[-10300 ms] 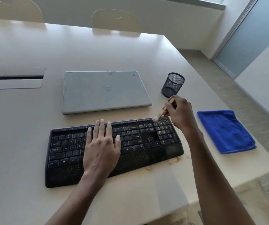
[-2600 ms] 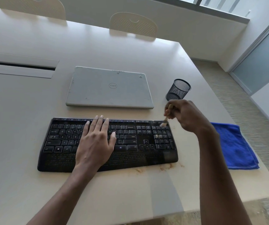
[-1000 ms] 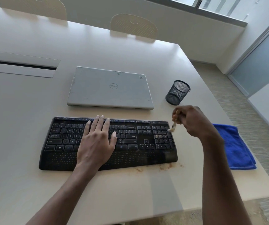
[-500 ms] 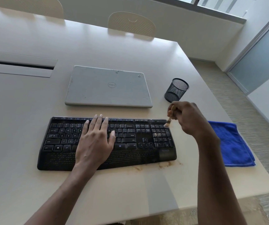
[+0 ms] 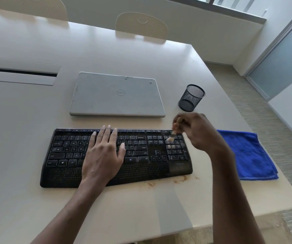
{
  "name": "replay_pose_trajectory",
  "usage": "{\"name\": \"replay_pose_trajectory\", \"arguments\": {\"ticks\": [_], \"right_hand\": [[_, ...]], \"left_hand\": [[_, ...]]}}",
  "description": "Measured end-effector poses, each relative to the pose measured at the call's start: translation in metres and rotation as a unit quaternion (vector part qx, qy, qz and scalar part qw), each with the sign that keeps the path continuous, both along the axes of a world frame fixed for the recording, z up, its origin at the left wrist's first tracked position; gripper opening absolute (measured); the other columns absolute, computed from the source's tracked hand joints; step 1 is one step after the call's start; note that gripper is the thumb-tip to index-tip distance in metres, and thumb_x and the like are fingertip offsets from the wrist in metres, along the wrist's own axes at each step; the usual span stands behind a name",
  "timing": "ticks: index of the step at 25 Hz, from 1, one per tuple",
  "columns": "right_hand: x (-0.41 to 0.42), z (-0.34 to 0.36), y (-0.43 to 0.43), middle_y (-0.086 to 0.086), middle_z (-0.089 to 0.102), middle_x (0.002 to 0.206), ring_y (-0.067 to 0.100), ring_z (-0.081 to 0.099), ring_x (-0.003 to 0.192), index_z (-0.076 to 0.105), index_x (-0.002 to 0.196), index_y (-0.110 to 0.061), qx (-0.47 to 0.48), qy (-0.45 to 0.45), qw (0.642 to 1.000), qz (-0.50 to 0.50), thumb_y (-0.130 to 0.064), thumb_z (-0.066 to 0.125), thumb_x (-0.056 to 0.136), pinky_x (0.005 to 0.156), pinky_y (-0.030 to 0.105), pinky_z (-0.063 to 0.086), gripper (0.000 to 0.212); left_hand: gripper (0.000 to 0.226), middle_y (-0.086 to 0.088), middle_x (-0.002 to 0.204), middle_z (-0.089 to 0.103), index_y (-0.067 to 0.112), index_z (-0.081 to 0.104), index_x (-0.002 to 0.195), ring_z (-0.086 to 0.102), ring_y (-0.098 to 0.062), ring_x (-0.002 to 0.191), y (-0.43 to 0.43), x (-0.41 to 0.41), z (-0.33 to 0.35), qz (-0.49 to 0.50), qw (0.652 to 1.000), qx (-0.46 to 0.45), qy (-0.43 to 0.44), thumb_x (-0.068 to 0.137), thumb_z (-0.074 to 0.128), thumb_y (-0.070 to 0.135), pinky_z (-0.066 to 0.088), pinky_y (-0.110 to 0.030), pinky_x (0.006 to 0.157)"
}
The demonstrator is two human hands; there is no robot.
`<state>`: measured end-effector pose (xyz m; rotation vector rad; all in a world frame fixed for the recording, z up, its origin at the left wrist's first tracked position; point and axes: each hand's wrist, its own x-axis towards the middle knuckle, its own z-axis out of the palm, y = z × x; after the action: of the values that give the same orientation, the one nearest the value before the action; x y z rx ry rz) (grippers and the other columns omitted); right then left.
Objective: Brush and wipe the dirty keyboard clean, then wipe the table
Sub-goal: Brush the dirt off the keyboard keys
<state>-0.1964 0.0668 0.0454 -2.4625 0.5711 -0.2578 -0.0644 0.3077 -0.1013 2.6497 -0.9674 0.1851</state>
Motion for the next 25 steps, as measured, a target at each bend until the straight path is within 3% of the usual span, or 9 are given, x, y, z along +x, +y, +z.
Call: {"name": "replay_pose_trajectory", "arguments": {"ticks": [2,5,8,11,13,15,20,23,25], "right_hand": [[0.008,-0.003,0.015,0.005,0.075,0.081,0.01,0.073,0.074,0.071,0.086,-0.007,0.025,0.01,0.998,0.05,0.01,0.058,0.096,0.072,0.023,0.06,0.024],[-0.002,-0.007,-0.003,0.001,0.075,0.079,0.013,0.073,0.074,0.071,0.082,-0.013,-0.004,0.037,0.999,0.014,0.008,0.058,0.097,0.074,0.033,0.062,0.029],[-0.015,-0.003,-0.019,-0.002,0.072,0.073,0.004,0.064,0.061,0.069,0.077,-0.02,-0.061,0.049,0.996,-0.044,0.003,0.059,0.098,0.06,0.019,0.054,0.033],[-0.005,0.004,-0.002,0.002,0.072,0.077,-0.002,0.065,0.063,0.071,0.083,-0.01,-0.025,0.014,1.0,-0.011,0.007,0.058,0.097,0.063,0.008,0.048,0.026],[0.001,0.003,0.009,0.008,0.074,0.081,-0.003,0.065,0.066,0.071,0.086,-0.003,0.021,0.008,0.999,0.029,0.011,0.056,0.096,0.068,0.012,0.053,0.023],[-0.002,-0.002,0.002,0.005,0.075,0.08,-0.001,0.065,0.065,0.071,0.085,-0.006,0.017,0.022,0.999,0.023,0.011,0.057,0.095,0.07,0.019,0.056,0.025],[-0.018,-0.002,-0.022,0.002,0.075,0.076,0.0,0.064,0.061,0.071,0.081,-0.01,-0.045,0.022,0.996,-0.076,0.008,0.057,0.096,0.06,0.012,0.05,0.027],[-0.009,-0.001,-0.01,0.003,0.076,0.08,-0.002,0.068,0.065,0.072,0.086,-0.008,-0.001,-0.008,0.999,-0.042,0.007,0.06,0.097,0.064,0.008,0.051,0.022],[-0.01,-0.006,-0.01,0.002,0.076,0.078,-0.001,0.067,0.063,0.071,0.083,-0.012,-0.002,0.009,0.999,-0.039,0.005,0.06,0.097,0.065,0.015,0.055,0.025]], "left_hand": [[0.069,-0.014,0.163,0.042,0.011,0.045,0.157,0.032,-0.026,0.156,0.0,0.0,0.0,-0.001,1.0,0.003,0.001,0.103,0.033,0.052,0.023,-0.048,0.129],[0.069,-0.014,0.164,0.042,0.011,0.045,0.157,0.032,-0.026,0.156,-0.001,0.0,0.001,-0.001,1.0,0.003,0.001,0.103,0.032,0.052,0.023,-0.048,0.129],[0.069,-0.014,0.164,0.042,0.011,0.045,0.157,0.033,-0.026,0.156,-0.001,-0.001,0.001,0.0,1.0,0.001,0.002,0.103,0.032,0.052,0.024,-0.049,0.129],[0.069,-0.014,0.164,0.042,0.011,0.045,0.157,0.033,-0.026,0.156,0.0,0.0,0.001,0.002,1.0,0.003,0.002,0.103,0.032,0.052,0.024,-0.049,0.129],[0.069,-0.014,0.164,0.041,0.011,0.044,0.157,0.032,-0.026,0.156,0.0,0.0,0.001,0.0,1.0,0.004,0.002,0.103,0.033,0.052,0.024,-0.049,0.129],[0.069,-0.014,0.164,0.041,0.011,0.045,0.157,0.032,-0.026,0.156,0.0,0.001,0.0,-0.002,1.0,0.004,0.002,0.103,0.033,0.052,0.024,-0.049,0.129],[0.069,-0.014,0.163,0.042,0.011,0.045,0.157,0.033,-0.027,0.156,-0.001,0.0,0.001,-0.001,1.0,0.003,0.002,0.103,0.033,0.052,0.024,-0.049,0.129],[0.069,-0.015,0.163,0.042,0.011,0.045,0.157,0.033,-0.027,0.156,0.0,0.0,0.001,-0.001,1.0,0.005,0.002,0.103,0.033,0.052,0.024,-0.049,0.129],[0.069,-0.014,0.164,0.042,0.011,0.044,0.157,0.032,-0.026,0.156,0.001,0.0,0.001,-0.002,1.0,0.007,0.0,0.103,0.031,0.052,0.024,-0.049,0.129]]}}
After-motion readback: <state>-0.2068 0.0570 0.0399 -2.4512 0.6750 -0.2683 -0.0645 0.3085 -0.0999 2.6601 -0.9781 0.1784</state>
